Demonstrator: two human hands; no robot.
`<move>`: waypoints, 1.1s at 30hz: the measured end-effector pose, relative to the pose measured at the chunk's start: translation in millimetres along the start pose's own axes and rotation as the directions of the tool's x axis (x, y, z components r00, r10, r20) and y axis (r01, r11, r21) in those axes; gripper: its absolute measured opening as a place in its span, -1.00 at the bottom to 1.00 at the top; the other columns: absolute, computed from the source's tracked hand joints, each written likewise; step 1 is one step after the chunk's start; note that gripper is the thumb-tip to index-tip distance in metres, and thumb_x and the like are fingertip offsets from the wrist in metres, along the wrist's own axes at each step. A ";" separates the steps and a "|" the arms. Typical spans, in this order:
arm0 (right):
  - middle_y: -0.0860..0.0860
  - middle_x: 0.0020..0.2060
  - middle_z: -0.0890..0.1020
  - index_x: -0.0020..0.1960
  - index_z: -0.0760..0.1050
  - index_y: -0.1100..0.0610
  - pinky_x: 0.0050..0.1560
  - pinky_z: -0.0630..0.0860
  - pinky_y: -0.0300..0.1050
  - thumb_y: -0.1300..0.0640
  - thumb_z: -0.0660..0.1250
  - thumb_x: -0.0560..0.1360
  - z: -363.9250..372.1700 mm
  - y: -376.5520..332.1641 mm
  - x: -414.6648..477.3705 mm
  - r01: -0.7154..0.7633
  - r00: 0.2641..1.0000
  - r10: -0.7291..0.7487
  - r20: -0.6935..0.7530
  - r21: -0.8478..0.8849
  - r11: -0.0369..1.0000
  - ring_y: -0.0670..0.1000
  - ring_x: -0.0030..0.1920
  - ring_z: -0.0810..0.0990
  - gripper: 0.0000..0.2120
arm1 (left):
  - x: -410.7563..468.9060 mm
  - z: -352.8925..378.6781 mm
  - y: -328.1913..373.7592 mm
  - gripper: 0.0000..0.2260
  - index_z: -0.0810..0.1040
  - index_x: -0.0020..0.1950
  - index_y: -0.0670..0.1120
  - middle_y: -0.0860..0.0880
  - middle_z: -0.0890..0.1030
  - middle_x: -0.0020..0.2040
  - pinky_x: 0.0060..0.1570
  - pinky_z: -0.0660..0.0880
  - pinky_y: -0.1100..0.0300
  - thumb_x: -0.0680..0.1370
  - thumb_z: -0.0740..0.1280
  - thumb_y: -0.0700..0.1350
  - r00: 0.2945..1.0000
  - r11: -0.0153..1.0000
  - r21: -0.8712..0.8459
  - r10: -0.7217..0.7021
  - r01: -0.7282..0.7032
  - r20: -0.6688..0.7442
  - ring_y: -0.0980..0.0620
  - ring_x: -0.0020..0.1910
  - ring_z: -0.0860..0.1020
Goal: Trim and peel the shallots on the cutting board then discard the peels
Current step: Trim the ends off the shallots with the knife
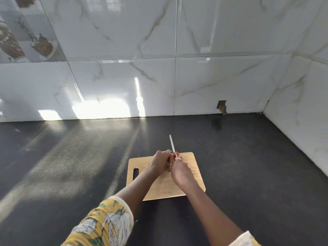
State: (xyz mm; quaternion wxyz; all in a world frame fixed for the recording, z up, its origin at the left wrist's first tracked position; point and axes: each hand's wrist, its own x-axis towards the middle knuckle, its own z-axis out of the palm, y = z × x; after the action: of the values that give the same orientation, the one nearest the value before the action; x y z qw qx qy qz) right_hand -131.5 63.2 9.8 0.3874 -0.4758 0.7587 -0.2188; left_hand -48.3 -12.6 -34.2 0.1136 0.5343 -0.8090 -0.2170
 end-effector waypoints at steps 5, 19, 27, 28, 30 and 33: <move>0.03 0.01 0.58 0.40 0.26 0.04 -0.29 0.39 -0.16 0.09 -0.13 0.61 -6.6 -3.0 8.3 -0.080 0.996 0.070 0.063 0.168 0.982 0.01 -0.22 0.47 -0.58 | 1.7 3.6 -5.0 -0.87 0.41 -0.18 -0.13 -0.07 0.58 -0.18 -0.28 0.35 0.28 0.38 0.33 -0.29 0.999 0.999 0.004 0.043 -0.043 0.000 -0.07 -0.25 0.51; 0.01 -0.32 0.42 0.43 0.21 0.02 -0.50 0.25 -0.21 0.14 -0.16 0.60 -8.0 -5.4 9.5 -0.182 0.980 0.172 0.103 0.091 0.979 0.02 -0.40 0.36 -0.56 | 6.9 7.3 -13.8 -0.86 0.42 -0.23 -0.10 0.09 0.53 -0.26 -0.26 0.48 0.25 0.35 0.31 -0.31 0.994 0.992 -0.069 0.097 -0.101 -0.054 0.07 -0.33 0.47; 0.02 -0.21 0.44 0.40 0.22 0.12 -0.51 0.30 -0.16 0.11 -0.20 0.62 -5.6 0.0 -0.3 -0.101 0.991 0.098 0.091 0.023 0.995 0.06 -0.34 0.42 -0.57 | 7.8 8.2 -13.9 -0.74 0.31 -0.38 -0.02 0.07 0.53 -0.34 -0.24 0.53 0.13 0.29 0.32 -0.32 0.994 0.993 -0.071 0.085 -0.090 -0.064 -0.05 -0.33 0.53; 0.05 -0.10 0.48 0.41 0.21 0.12 -0.48 0.32 -0.14 0.08 -0.20 0.62 -5.4 0.8 -4.3 -0.088 0.993 0.087 0.084 0.013 0.996 0.07 -0.31 0.44 -0.57 | 8.4 7.8 -14.0 -0.71 0.29 -0.42 0.00 0.08 0.53 -0.36 -0.23 0.53 0.14 0.26 0.33 -0.33 0.996 0.995 -0.070 0.066 -0.070 -0.057 -0.03 -0.34 0.51; 0.11 0.16 0.47 0.46 0.16 0.11 -0.35 0.41 -0.10 0.10 -0.18 0.63 -3.6 4.1 -10.7 -0.054 0.995 0.055 0.084 -0.015 0.998 0.12 -0.18 0.51 -0.57 | 9.5 8.3 -14.2 -0.67 0.27 -0.44 0.00 0.10 0.52 -0.38 -0.22 0.53 0.15 0.24 0.34 -0.36 0.997 0.995 -0.087 0.050 -0.054 -0.053 0.05 -0.38 0.46; 0.12 0.09 0.47 0.45 0.17 0.14 -0.40 0.38 -0.11 0.25 -0.11 0.58 -3.5 5.1 -9.0 -0.054 0.995 0.058 0.080 -0.059 0.997 0.12 -0.18 0.49 -0.56 | 8.9 9.5 -15.4 -0.63 0.25 -0.43 0.02 0.14 0.48 -0.39 -0.22 0.47 0.22 0.24 0.36 -0.37 0.997 0.994 -0.093 0.059 -0.064 -0.052 0.12 -0.39 0.42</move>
State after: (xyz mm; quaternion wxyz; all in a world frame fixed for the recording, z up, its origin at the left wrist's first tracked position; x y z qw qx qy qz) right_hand -134.9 73.4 11.7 0.4101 -0.4737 0.7613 -0.1666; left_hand -43.2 -23.7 -50.2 0.1653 0.5085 -0.8108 -0.2382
